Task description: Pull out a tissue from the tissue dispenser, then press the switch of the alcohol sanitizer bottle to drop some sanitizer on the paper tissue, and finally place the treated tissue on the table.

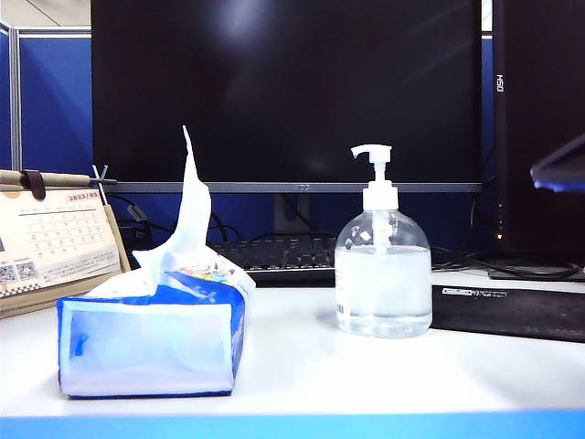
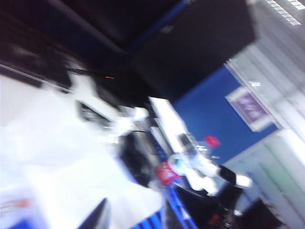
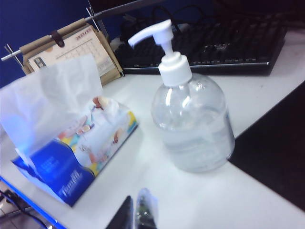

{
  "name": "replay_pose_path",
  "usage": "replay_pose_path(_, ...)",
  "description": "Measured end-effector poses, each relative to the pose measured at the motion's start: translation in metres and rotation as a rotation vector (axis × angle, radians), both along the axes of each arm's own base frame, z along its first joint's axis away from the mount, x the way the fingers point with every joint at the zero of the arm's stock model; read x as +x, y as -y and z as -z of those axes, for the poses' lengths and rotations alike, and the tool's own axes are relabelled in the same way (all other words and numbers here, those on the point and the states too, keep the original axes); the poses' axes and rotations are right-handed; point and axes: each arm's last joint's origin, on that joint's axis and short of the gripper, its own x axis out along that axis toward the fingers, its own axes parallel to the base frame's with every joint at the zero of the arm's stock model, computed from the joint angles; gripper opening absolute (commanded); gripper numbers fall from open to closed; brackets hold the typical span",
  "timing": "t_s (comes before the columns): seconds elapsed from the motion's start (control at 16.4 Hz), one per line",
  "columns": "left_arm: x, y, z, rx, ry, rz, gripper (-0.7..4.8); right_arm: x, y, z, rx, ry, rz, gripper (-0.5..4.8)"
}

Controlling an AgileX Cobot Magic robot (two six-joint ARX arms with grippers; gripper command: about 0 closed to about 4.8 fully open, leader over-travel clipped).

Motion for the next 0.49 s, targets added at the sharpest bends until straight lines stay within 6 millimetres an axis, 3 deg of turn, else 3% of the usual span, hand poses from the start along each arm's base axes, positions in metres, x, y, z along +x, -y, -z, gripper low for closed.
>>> replay_pose_path(0.18, -0.001, 0.018, 0.0, -0.028, -0.069, 0.044, 1.63, -0.002, 0.001, -0.022, 0.05, 0.069, -0.001, 0.56)
replay_pose_path(0.24, 0.0, 0.024, 0.003, -0.021, -0.106, 0.06, 1.89, -0.003, 0.002, -0.031, 0.068, 0.097, 0.003, 0.55)
replay_pose_path(0.37, 0.004, 0.042, 0.006, 0.031, -0.173, 0.076, 1.89, -0.006, 0.005, -0.049, 0.107, 0.154, 0.027, 0.55)
replay_pose_path(0.49, 0.01, 0.055, -0.006, 0.119, -0.172, 0.074, 1.89, -0.006, 0.006, -0.053, 0.117, 0.173, 0.049, 0.55)
